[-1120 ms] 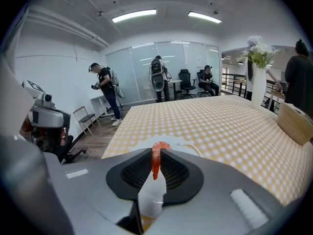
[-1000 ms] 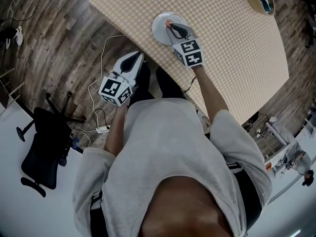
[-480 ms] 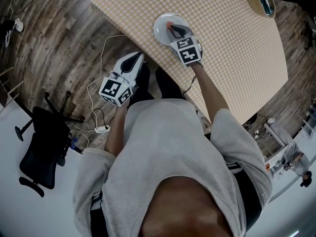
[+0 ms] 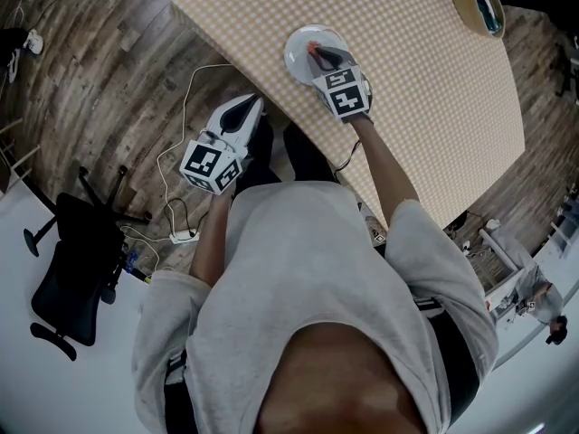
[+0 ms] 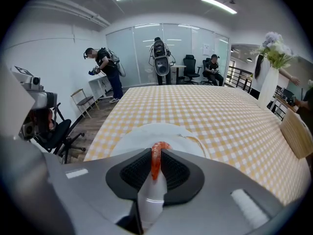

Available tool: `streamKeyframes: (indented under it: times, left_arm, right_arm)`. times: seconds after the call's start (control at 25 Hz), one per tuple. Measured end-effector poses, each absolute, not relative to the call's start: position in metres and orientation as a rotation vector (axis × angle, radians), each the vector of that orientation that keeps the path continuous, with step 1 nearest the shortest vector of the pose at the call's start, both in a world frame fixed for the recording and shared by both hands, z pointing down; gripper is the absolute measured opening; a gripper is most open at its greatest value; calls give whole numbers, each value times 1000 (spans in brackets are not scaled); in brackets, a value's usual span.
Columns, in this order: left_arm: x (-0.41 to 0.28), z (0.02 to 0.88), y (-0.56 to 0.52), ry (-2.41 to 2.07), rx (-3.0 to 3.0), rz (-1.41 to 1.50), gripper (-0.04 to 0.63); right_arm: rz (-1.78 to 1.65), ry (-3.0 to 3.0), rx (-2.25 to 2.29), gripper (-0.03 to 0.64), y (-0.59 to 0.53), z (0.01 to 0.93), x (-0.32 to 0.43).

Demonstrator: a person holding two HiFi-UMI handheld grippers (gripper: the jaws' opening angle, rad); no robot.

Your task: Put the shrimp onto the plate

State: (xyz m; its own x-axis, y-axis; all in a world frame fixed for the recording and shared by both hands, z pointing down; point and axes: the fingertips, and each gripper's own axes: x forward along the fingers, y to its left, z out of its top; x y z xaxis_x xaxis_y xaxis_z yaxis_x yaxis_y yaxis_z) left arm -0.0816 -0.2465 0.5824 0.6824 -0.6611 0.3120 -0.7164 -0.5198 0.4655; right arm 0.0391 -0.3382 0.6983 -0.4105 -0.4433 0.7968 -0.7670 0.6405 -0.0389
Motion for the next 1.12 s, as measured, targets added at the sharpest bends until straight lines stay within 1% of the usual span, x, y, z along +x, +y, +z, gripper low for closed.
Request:
streamKeyframes:
  times: [0.2,0.36,0.64,0.84,1.0,1.12]
  left_arm:
    - [-87,581,-247,-1062,2325,126,9]
    - [-88,579,-245,-1065,2331,125,9]
    - [-87,567,-246,-1062,2363,110,9]
    - [-82,552,-250,-1052,2402,101,9]
    - [-78,541,-250,-1035,2434,98,9]
    - [-76,529,-252,-1020,2467,94,9]
  right_arm:
    - [531,-2075,931,69,-339,697,36]
    - [540,-2106,930,115,-340,691,33]
    - [520,-2116,955,114,-336,676,32]
    - [496,-2122,986,76,-335,659,37]
    - [461,-2132,1044,0,-335,643,42]
    - [445,-2149,1075,0,-332,628,44]
